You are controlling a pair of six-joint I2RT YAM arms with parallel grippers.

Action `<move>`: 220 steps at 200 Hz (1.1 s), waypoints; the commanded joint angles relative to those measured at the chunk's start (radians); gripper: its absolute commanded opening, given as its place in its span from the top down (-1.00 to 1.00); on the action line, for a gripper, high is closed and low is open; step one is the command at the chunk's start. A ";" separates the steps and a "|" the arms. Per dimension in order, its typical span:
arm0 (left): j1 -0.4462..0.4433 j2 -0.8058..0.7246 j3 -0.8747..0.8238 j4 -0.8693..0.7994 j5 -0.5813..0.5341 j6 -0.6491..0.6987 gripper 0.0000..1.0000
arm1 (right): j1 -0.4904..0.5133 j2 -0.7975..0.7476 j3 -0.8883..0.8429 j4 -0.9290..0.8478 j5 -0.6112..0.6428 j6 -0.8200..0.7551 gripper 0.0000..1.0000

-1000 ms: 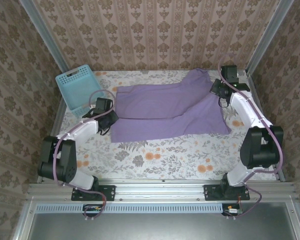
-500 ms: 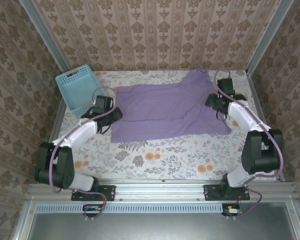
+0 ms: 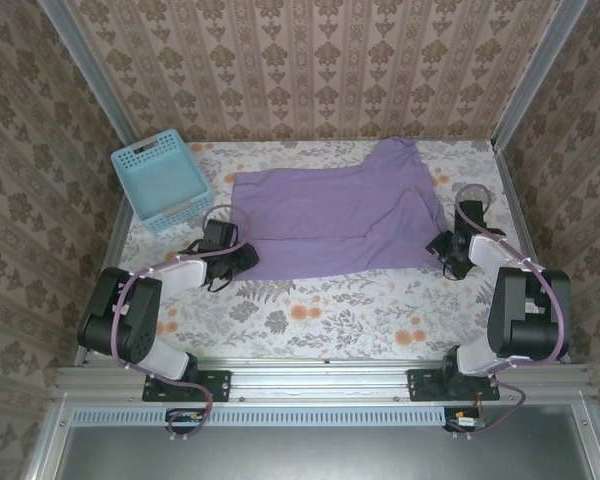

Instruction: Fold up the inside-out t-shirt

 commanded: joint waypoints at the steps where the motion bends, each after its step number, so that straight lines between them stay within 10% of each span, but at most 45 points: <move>1: 0.037 0.050 -0.056 -0.009 0.004 -0.013 0.02 | -0.035 0.050 0.007 0.060 -0.014 0.050 -0.29; 117: 0.051 -0.026 -0.061 -0.044 0.013 0.015 -0.05 | 0.022 -0.169 -0.070 0.037 -0.030 0.010 -0.16; 220: 0.121 -0.024 -0.111 -0.060 -0.018 0.003 -0.05 | -0.079 0.079 -0.068 0.147 -0.062 0.082 -0.09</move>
